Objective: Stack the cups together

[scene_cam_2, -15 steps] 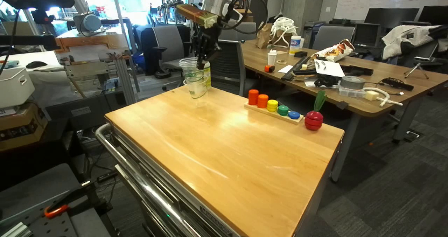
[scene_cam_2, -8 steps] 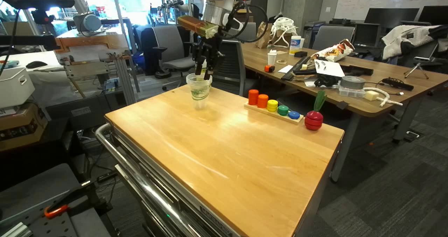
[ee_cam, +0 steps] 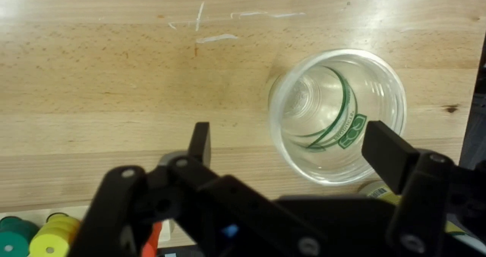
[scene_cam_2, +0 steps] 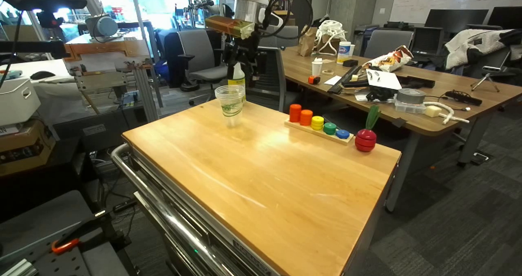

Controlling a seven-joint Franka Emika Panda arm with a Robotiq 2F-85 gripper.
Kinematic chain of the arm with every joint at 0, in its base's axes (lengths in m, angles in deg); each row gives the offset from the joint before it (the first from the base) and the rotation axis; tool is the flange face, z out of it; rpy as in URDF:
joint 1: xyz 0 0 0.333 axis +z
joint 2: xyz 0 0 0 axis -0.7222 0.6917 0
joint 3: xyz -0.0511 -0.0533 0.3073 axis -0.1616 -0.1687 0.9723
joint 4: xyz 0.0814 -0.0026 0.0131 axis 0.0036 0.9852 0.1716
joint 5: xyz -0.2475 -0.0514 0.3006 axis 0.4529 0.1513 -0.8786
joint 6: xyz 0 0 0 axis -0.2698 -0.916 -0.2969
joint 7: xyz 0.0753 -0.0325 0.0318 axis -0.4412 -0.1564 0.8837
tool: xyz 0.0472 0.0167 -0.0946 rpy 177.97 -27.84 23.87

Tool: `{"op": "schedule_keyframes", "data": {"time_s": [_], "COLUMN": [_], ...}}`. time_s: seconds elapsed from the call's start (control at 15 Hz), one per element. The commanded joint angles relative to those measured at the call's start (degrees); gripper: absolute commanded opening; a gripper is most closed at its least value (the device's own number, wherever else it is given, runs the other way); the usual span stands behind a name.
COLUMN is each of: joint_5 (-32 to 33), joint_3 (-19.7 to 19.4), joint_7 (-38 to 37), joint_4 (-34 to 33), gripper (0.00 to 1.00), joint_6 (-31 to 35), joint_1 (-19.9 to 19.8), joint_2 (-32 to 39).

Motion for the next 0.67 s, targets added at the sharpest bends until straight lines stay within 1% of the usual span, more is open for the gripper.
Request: {"op": "schedule_keyframes", "data": {"time_s": [0.0, 0.27, 0.6], "joint_5": [3.32, 6.09, 8.90], "joint_3": [-1.07, -1.99, -4.36], "joint_7": [-1.72, -2.25, -2.41], "joint_4": [4.86, 11.74, 23.67], "gripper": [1.00, 1.00, 1.00], "joint_6": [1.30, 1.90, 4.15], "joint_1": [1.00, -0.15, -3.25], "joint_2": [-7.21, -17.54, -31.64]}}
